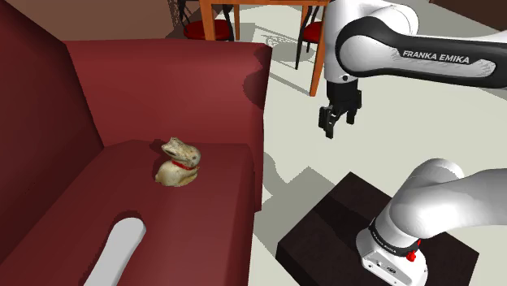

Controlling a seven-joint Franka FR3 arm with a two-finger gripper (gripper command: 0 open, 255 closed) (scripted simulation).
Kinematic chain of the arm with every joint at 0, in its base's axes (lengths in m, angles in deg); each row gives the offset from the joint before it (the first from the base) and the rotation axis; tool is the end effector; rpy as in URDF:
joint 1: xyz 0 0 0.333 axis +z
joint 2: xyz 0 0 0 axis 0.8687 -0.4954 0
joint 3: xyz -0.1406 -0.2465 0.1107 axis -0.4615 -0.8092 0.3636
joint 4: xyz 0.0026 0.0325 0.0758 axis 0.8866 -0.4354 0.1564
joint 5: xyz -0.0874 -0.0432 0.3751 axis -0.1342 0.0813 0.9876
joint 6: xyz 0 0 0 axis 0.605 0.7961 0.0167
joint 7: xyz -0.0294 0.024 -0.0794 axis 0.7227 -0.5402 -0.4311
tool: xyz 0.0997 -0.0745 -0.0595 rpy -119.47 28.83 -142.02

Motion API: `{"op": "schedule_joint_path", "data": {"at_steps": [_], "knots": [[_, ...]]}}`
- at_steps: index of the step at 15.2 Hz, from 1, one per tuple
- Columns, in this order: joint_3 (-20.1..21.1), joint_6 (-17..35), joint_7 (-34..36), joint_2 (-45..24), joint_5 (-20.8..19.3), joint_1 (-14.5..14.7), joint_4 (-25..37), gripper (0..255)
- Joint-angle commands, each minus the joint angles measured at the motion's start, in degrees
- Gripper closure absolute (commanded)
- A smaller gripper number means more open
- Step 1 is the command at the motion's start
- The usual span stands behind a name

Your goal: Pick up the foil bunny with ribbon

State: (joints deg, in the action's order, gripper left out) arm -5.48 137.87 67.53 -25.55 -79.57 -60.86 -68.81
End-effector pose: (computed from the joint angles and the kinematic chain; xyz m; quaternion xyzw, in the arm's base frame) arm 0.2920 0.0197 0.5076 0.9919 -0.0573 -0.1059 0.0411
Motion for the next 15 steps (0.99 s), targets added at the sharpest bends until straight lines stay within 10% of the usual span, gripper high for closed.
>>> {"op": "schedule_joint_path", "data": {"at_steps": [1, 15], "knots": [[0.0, 0.0, 0.0, 0.0, 0.0, 0.0, 0.0, 0], [7.3, 20.2, -2.4, -14.5, 8.1, 8.1, 7.3, 0]]}}
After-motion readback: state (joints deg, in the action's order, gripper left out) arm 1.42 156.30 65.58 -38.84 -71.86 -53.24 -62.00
